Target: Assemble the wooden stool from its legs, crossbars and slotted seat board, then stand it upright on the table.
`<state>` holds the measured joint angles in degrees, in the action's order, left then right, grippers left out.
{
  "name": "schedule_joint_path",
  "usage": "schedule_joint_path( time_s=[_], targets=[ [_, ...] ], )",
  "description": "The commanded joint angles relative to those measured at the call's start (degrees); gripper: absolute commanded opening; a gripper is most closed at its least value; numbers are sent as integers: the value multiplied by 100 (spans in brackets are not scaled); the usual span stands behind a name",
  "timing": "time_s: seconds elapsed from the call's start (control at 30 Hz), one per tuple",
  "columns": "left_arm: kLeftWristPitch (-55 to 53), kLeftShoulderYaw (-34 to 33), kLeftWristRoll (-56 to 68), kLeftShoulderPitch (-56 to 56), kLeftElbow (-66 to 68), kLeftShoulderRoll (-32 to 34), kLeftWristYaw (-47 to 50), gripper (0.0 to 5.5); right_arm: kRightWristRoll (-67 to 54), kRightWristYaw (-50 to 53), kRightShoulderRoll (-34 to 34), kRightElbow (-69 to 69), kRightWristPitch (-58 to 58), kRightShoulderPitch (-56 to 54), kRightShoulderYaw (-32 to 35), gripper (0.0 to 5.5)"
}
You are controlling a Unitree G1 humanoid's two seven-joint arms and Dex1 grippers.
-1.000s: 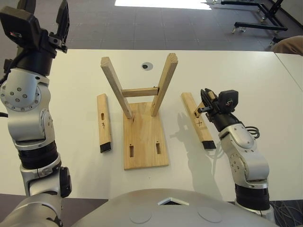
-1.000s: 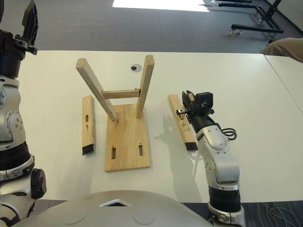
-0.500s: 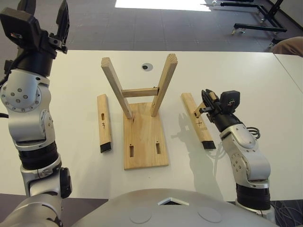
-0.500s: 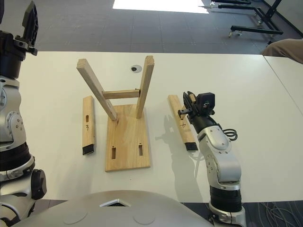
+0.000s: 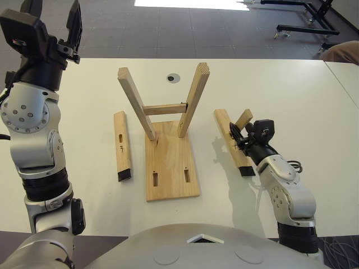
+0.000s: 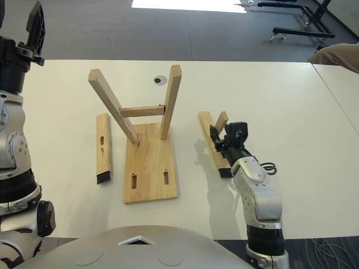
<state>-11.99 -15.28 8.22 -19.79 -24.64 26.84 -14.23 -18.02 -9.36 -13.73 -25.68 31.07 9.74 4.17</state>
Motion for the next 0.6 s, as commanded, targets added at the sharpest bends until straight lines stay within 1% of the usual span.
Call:
schedule_joint_path(
  time_s=[0.03, 0.07, 0.1, 0.2, 0.3, 0.47, 0.6],
  targets=[
    [35, 7, -49, -66, -1, 74, -14, 278, 212, -25, -44, -219, -445, 20, 66, 319],
    [41, 4, -65, -63, 44, 108, -39, 278, 268, -11, -35, -308, -608, -4, 72, 338],
    [60, 3, -122, -59, 134, 154, -48, 278, 327, -46, -41, -428, -788, -9, 49, 342],
    [104, -58, -127, -70, 291, 206, -60, 278, 335, -182, -13, -712, -1143, -85, -25, 342],
    [153, -16, -129, -86, 334, 179, -74, 278, 280, -198, 55, -898, -1212, -349, -90, 342],
    [236, 40, -138, -160, 434, 184, -129, 278, 207, 147, 152, -907, -847, -1414, 151, 342],
    [270, 43, -154, -208, 475, 186, -140, 278, 38, 379, 177, -871, -357, -1946, 296, 342]
  ],
)
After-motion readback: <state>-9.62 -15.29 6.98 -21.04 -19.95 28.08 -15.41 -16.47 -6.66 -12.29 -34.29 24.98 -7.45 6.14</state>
